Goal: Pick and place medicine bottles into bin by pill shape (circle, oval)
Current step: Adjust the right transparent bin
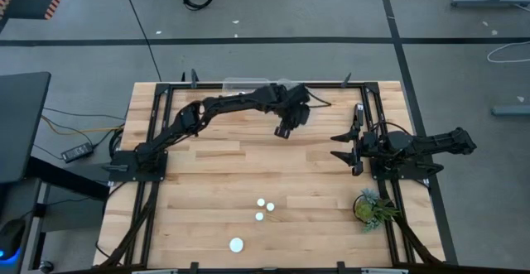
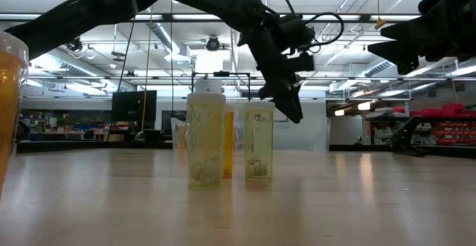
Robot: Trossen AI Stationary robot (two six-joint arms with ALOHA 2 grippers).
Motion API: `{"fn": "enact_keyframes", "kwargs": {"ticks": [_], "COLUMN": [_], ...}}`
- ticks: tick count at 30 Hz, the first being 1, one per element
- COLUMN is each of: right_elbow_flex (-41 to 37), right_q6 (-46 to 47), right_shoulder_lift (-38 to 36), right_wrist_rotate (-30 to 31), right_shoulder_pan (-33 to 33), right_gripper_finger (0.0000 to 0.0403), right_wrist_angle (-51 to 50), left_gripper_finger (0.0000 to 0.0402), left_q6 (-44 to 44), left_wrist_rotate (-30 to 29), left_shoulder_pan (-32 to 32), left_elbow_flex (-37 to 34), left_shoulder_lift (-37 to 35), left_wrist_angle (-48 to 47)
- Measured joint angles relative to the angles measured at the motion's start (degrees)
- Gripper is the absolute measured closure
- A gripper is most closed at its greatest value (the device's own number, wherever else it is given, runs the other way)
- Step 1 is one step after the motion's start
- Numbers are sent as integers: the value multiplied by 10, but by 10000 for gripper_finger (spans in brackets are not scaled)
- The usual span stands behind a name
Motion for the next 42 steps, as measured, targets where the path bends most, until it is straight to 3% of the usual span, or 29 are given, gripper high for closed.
{"fn": "enact_keyframes", "kwargs": {"ticks": [6,30,42], "right_elbow_flex": [0,0,0], "right_q6": [0,0,0], "right_shoulder_lift": [0,0,0], "right_wrist_rotate": [0,0,0], "right_shoulder_pan": [0,0,0], "right_gripper_finger": [148,148,148], "right_wrist_angle": [0,1,1], "left_gripper_finger": [217,227,237], "left_q6": [10,-8,-108], "left_wrist_rotate": [-53,-105,-110], "left_shoulder_pan": [-10,-6,-6], "left_elbow_flex": [-28,-34,-34], "left_shoulder_lift": [0,36,36], "left_wrist_angle": [56,189,198]}}
